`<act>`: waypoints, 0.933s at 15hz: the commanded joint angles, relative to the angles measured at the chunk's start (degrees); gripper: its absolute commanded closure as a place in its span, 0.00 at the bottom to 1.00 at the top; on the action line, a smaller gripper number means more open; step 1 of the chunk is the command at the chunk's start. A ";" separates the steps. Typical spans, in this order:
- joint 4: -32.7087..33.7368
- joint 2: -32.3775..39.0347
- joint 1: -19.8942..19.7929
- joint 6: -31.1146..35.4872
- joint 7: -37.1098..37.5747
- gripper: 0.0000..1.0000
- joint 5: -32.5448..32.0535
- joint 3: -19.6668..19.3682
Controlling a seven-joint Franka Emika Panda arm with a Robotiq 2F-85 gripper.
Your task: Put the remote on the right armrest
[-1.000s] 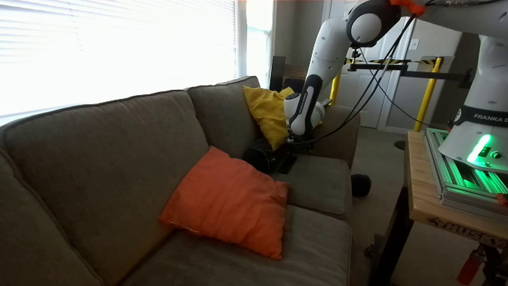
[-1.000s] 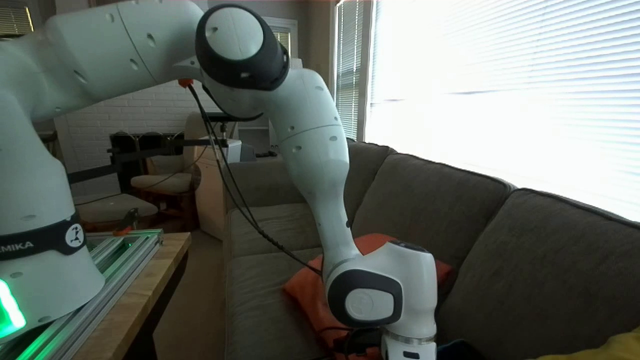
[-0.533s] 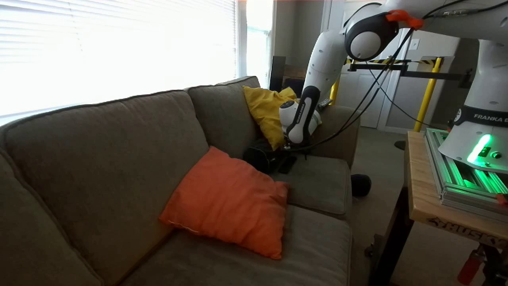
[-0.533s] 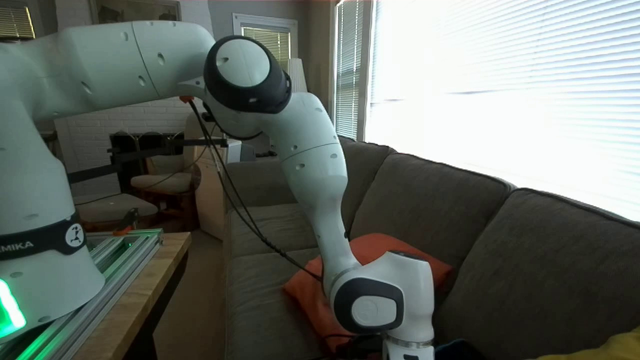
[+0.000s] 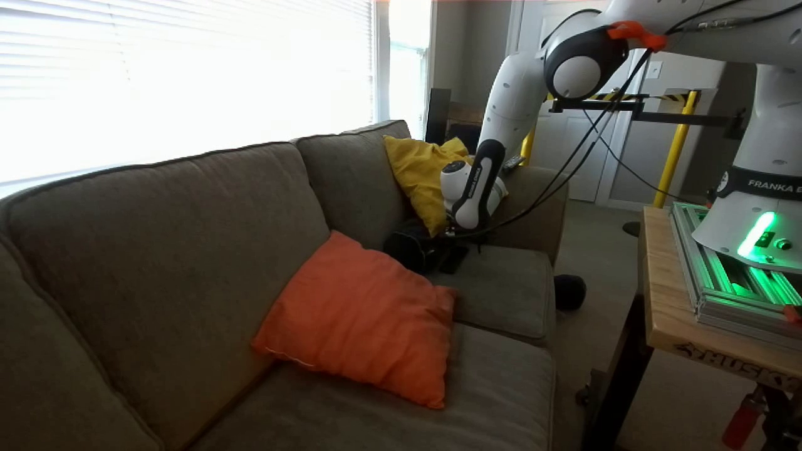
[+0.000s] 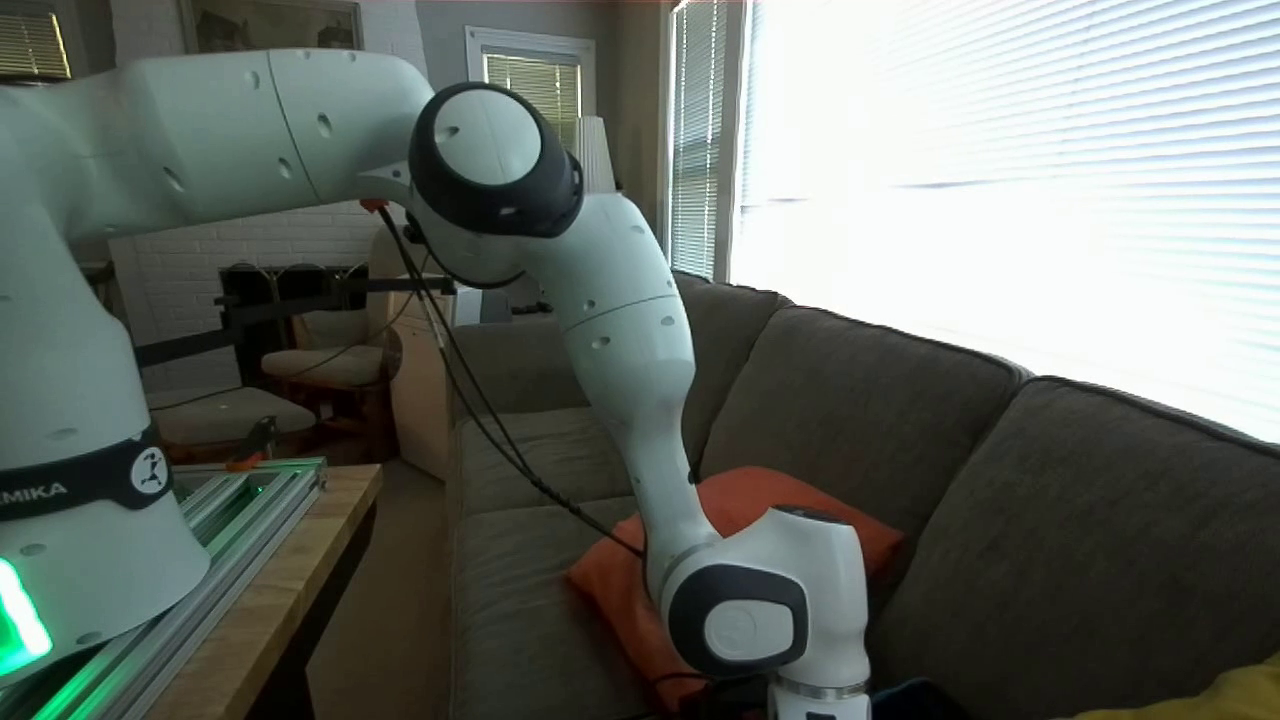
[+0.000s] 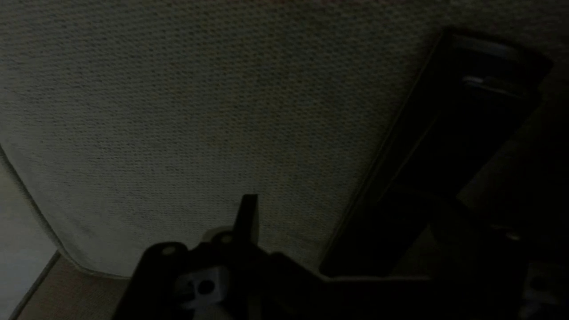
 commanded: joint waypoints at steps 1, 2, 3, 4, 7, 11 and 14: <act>5.90 5.42 0.56 1.34 4.51 0.00 -0.56 -1.52; 7.08 6.39 0.67 1.11 5.17 0.00 -0.67 -1.80; 8.48 7.30 0.43 0.62 5.47 0.00 -0.78 -1.75; 9.81 8.17 0.16 0.26 5.77 0.00 -0.84 -1.60; 7.72 6.23 0.01 1.15 8.49 0.00 -4.64 -1.05; 8.29 6.08 -0.26 0.76 13.24 0.00 -10.09 -1.11; 8.80 5.95 -0.84 -0.75 16.17 0.00 -14.58 -0.63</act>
